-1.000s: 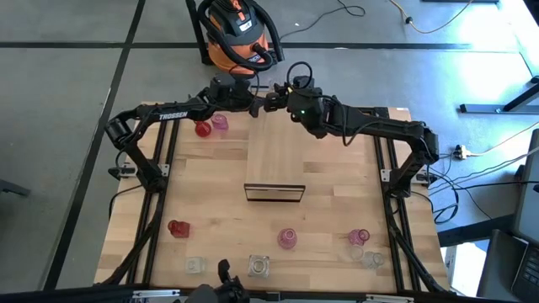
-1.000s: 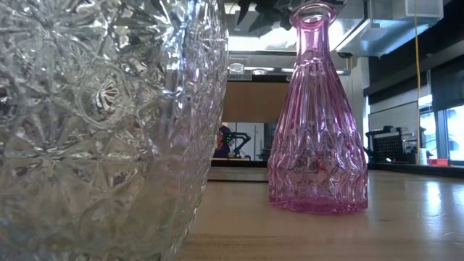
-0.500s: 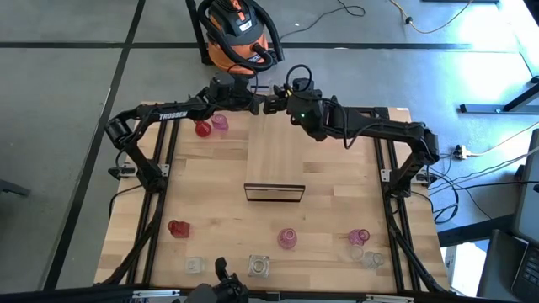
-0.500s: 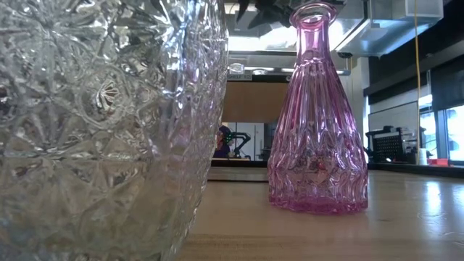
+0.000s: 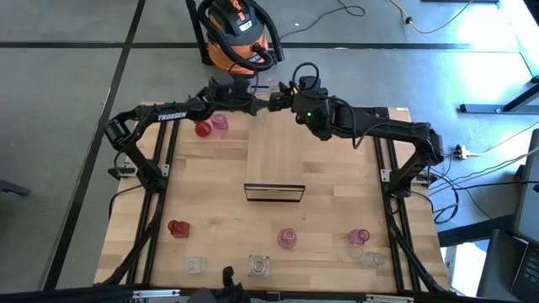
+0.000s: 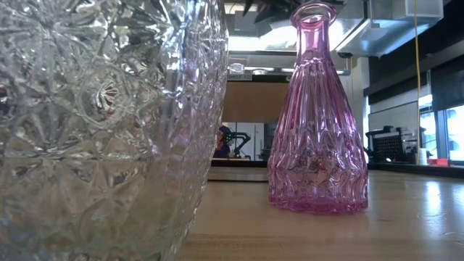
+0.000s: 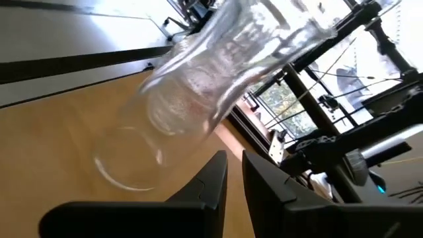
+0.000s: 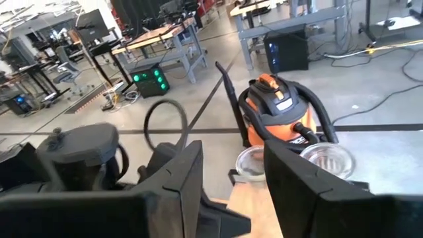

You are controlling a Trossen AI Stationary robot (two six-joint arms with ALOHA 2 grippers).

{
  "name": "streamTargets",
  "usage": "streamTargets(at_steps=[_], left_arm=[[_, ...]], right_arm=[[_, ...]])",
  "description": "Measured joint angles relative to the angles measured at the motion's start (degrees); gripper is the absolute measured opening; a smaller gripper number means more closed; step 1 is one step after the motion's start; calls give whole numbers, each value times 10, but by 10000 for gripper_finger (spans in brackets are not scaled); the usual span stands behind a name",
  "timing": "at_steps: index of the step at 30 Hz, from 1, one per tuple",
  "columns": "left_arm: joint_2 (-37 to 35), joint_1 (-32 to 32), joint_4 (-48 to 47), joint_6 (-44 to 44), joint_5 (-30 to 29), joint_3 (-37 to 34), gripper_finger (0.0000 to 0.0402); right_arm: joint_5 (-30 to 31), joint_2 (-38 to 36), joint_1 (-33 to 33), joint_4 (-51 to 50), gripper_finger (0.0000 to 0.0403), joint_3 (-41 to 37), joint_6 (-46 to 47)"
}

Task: Sort vases onto shelf
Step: Put the transparent vase on the shelf aligned with the other transparent vase, then put the right red vase on the shelf

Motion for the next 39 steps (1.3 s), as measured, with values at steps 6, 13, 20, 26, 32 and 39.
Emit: streamTargets(at_steps=[6, 13, 20, 26, 32, 39], left_arm=[[0, -8, 13, 15, -65, 0, 41], [0, -7, 20, 17, -92, 0, 41], [0, -7, 32, 18, -138, 0, 41], [-3, 8, 19, 30, -125, 0, 41], [-74, 26, -88, 84, -147, 0, 41], [-212, 38, -366, 199, -193, 0, 41]], right_arm=[[4, -3, 0, -9, 144, 0, 0], [3, -3, 0, -10, 144, 0, 0], [3, -3, 3, -10, 144, 0, 0], [13, -5, 8, -15, 144, 0, 0], [34, -16, 10, -20, 144, 0, -13], [34, -27, 8, -20, 144, 0, -46]])
